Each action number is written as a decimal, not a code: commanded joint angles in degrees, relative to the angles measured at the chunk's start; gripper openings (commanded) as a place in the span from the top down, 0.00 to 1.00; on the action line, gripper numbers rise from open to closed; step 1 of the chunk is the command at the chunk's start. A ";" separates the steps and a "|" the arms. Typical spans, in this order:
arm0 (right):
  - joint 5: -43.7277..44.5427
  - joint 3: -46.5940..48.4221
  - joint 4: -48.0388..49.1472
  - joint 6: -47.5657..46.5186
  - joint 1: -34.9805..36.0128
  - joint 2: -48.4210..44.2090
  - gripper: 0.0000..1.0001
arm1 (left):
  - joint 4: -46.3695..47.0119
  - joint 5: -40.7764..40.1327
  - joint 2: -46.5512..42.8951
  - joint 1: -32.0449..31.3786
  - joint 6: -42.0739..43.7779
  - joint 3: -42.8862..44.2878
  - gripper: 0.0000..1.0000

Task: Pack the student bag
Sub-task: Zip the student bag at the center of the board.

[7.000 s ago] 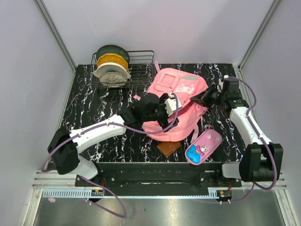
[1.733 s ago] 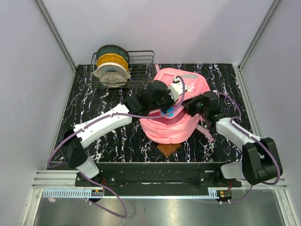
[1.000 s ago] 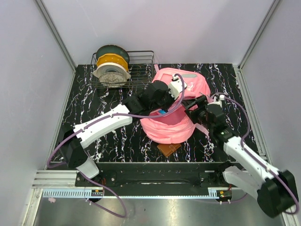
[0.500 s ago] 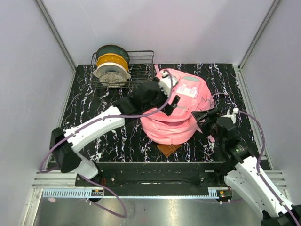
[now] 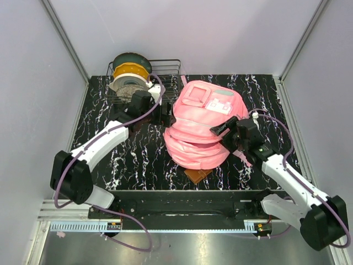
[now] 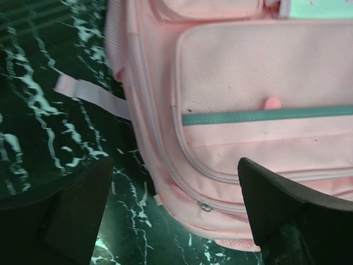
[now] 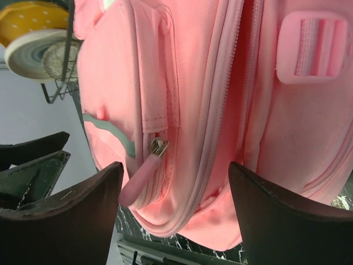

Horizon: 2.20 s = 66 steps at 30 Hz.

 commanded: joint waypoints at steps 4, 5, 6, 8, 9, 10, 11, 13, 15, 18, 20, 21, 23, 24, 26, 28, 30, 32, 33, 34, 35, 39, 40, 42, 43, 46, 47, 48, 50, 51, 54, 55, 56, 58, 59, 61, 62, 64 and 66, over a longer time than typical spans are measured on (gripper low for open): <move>-3.93 3.07 4.59 -1.47 0.23 5.51 0.21 | 7.68 15.58 5.47 0.02 -3.39 -0.08 0.02; -4.28 2.46 5.57 -1.38 0.15 5.95 0.25 | 7.42 15.50 6.87 0.02 -3.83 -0.17 0.04; -4.46 2.46 6.01 -1.47 0.15 6.21 0.32 | 6.90 15.50 7.49 0.19 -4.10 0.00 0.04; -3.76 2.63 6.98 -2.25 0.15 6.48 0.44 | 6.45 16.46 9.16 0.28 -4.45 0.00 0.09; -2.89 2.81 6.90 -2.43 -0.03 6.48 0.56 | 6.28 16.90 9.52 0.45 -4.62 0.00 0.12; -2.53 3.16 6.90 -3.13 -0.38 6.74 0.68 | 6.54 17.34 9.78 0.46 -4.63 -0.08 0.16; -2.53 3.51 7.07 -3.66 -0.82 7.00 0.81 | 6.63 18.13 10.13 0.46 -4.71 0.00 0.21; -5.24 5.17 6.90 -6.02 -4.49 8.58 1.00 | 7.59 19.53 10.13 0.46 -5.76 0.09 0.26; -9.88 6.67 6.81 -8.05 -8.01 9.90 1.00 | 8.91 22.52 9.52 0.37 -6.91 -0.08 0.26; -15.86 10.79 6.72 -13.14 -14.17 13.59 1.00 | 10.32 24.98 8.47 0.28 -8.58 0.44 0.26; -18.16 14.83 5.93 -16.66 -17.68 16.83 1.00 | 10.41 26.13 7.68 0.10 -8.76 1.23 0.23; -19.13 16.15 5.32 -17.63 -18.57 18.07 1.00 | 10.49 26.04 7.33 -0.16 -8.84 1.41 0.22; -21.41 20.28 4.96 -21.49 -20.58 21.67 1.00 | 10.41 26.39 6.45 -0.42 -8.76 2.02 0.20; -22.21 22.04 4.09 -23.16 -21.12 22.99 1.00 | 10.41 26.48 6.18 -0.60 -8.76 2.11 0.20; -21.25 26.44 0.84 -27.55 -22.00 26.07 1.00 | 10.41 26.22 5.48 -0.69 -8.58 2.29 0.18; -20.29 30.73 -2.49 -31.33 -22.97 28.96 1.00 | 10.32 26.05 5.04 -0.95 -8.32 2.03 0.17; -17.31 32.60 -5.57 -32.75 -23.49 29.94 0.87 | 10.32 25.43 4.86 -1.04 -8.14 1.50 0.17; -15.19 32.96 -7.60 -32.15 -23.58 29.16 0.62 | 10.23 24.21 4.95 -1.13 -7.62 1.24 0.17; -15.36 32.26 -7.61 -31.79 -23.67 28.11 0.37 | 9.97 23.94 4.95 -1.13 -7.53 1.15 0.16; -15.44 30.16 -7.52 -30.66 -23.67 25.40 0.33 | 9.79 23.50 5.12 -1.13 -7.00 1.32 0.16; -15.10 29.01 -7.52 -30.04 -23.50 23.64 0.29 | 9.70 22.28 5.30 -1.13 -6.91 1.41 0.16; -6.95 23.65 -11.90 -27.49 -23.58 13.44 0.21 | 9.44 19.89 7.14 -1.13 -6.21 2.90 0.14; -6.75 21.98 -12.35 -26.00 -23.58 9.59 0.21 | 9.35 19.37 7.58 -1.13 -5.77 3.60 0.14; -11.02 20.48 -12.00 -23.72 -23.32 6.67 0.25 | 8.13 16.91 10.04 -0.95 -5.59 6.32 0.14; -12.01 19.52 -12.00 -20.75 -22.71 4.74 0.27 | 7.77 16.55 11.09 -0.78 -4.98 7.72 0.13; -9.40 18.02 -12.18 -15.38 -16.48 2.36 0.29 | 7.59 15.05 15.40 0.45 -4.89 12.74 0.12; -7.64 17.49 -11.83 -13.96 -12.11 1.83 0.32 | 7.77 16.88 17.84 1.59 -5.24 15.27 0.12; -4.14 16.79 -10.87 -12.56 -10.16 1.47 0.32 | 7.77 17.77 19.09 2.12 -5.59 16.51 0.12; -2.53 14.86 -9.99 -7.72 -5.85 1.29 0.32 | 7.51 19.53 22.34 3.17 -6.21 19.58 0.12; -0.35 14.07 -8.59 -6.32 -4.87 1.47 0.33 | 6.90 20.24 23.48 3.44 -6.38 20.56 0.12; 3.61 11.08 -7.88 -2.53 -3.11 1.29 0.32 | 5.32 22.26 27.26 3.62 -6.12 23.90 0.12; 4.24 9.59 -7.70 -1.22 -3.19 1.03 0.32 | 5.22 22.79 28.49 3.62 -6.12 24.43 0.13; 4.68 9.05 -7.26 -0.94 -3.19 1.12 0.31 | 5.48 23.31 29.03 3.71 -6.12 24.44 0.13; 3.11 8.43 -6.12 -1.20 -3.19 2.25 0.31 | 7.06 25.33 30.60 3.71 -6.73 24.35 0.13; 1.97 8.35 -5.76 -1.29 -3.11 2.78 0.31 | 7.68 26.47 31.13 3.71 -7.00 24.61 0.13; -0.15 8.26 -4.97 -1.12 -2.84 4.62 0.31 | 9.34 28.67 32.36 3.71 -8.05 24.27 0.14; -0.41 8.08 -5.06 -1.20 -2.76 5.07 0.30 | 10.31 29.55 32.81 3.62 -8.40 24.17 0.14; -1.03 7.21 -3.66 -0.77 -2.40 6.03 0.30 | 12.24 31.83 34.29 3.62 -9.63 24.26 0.14; -1.90 5.80 -1.21 0.37 -2.40 7.35 0.28 | 14.96 33.59 35.70 3.53 -11.99 24.35 0.15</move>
